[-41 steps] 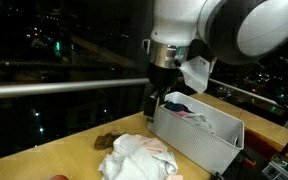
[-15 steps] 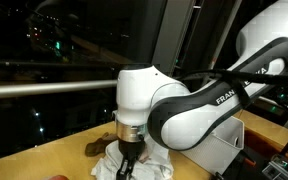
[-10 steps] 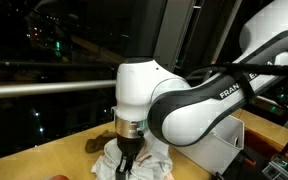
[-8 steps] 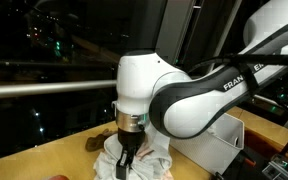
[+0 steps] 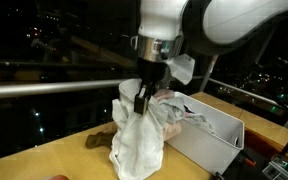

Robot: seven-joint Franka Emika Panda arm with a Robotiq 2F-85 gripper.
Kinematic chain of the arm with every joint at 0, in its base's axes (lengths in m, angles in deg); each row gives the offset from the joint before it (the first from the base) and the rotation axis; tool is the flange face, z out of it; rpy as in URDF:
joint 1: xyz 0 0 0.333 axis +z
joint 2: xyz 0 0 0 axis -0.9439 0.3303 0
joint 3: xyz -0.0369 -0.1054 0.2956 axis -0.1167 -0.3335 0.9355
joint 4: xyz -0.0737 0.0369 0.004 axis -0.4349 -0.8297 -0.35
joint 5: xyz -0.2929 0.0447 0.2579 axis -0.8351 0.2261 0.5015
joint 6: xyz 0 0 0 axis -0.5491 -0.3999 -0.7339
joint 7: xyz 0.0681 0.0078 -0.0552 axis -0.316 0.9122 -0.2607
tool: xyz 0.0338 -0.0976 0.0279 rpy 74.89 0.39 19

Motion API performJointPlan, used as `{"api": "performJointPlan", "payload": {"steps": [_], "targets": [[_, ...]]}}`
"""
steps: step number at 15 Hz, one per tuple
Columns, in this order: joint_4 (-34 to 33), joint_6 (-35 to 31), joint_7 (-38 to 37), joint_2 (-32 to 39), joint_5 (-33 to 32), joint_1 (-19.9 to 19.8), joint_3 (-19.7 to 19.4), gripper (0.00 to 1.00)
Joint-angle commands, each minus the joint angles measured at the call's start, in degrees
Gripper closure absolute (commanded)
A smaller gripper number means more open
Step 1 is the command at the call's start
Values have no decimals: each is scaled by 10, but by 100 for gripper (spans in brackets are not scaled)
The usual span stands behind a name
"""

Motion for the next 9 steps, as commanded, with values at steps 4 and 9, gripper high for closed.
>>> {"api": "performJointPlan", "payload": {"steps": [4, 9], "targets": [[42, 98, -9, -174, -49, -39, -13, 100], [59, 126, 1, -242, -55, -107, -15, 100]]}}
